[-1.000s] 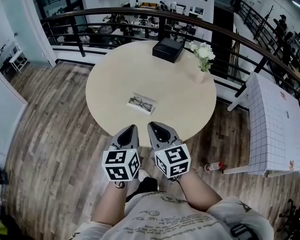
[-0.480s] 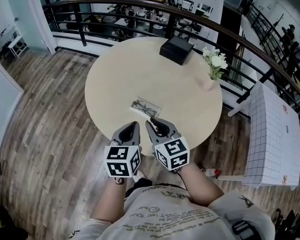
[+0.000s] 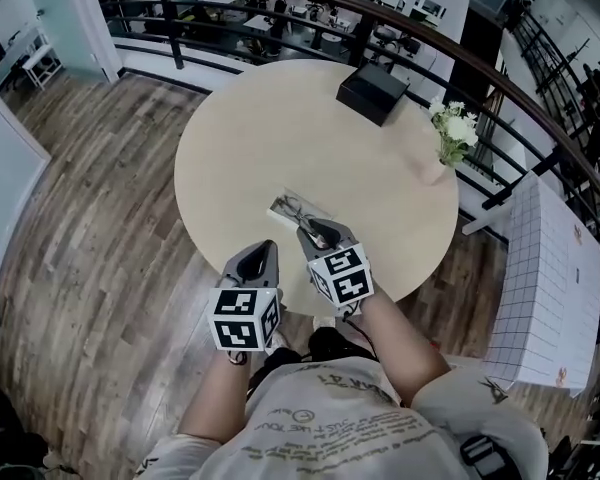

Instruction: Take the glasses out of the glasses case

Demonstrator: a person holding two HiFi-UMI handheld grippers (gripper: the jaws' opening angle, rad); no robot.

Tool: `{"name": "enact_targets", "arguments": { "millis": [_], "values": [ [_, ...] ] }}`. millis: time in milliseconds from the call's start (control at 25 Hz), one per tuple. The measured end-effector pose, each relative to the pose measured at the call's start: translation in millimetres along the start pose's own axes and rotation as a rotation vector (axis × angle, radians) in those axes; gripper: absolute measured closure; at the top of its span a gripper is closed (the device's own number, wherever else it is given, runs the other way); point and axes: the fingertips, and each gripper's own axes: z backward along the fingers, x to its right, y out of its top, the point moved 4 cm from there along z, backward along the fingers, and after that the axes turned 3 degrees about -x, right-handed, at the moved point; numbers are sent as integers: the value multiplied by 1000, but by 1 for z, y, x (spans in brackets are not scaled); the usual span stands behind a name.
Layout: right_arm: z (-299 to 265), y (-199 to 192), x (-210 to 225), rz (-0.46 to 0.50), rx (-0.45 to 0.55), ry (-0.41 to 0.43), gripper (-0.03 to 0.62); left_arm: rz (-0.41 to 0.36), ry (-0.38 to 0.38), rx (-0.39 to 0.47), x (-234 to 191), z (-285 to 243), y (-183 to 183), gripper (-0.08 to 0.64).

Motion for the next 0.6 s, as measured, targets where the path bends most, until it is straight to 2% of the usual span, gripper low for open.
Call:
{"name": "enact_targets", "arguments": {
  "millis": [320, 440, 600],
  "values": [
    [-63, -23, 22, 195, -206, 23, 489, 45, 62, -13, -17, -21, 3, 548],
    [-81, -37, 24, 241, -293, 30, 490, 86, 79, -27, -21, -24, -6, 548],
    [-105, -47, 27, 276, -356, 18, 491, 115, 99, -51, -30, -28, -18, 548]
  ]
}}
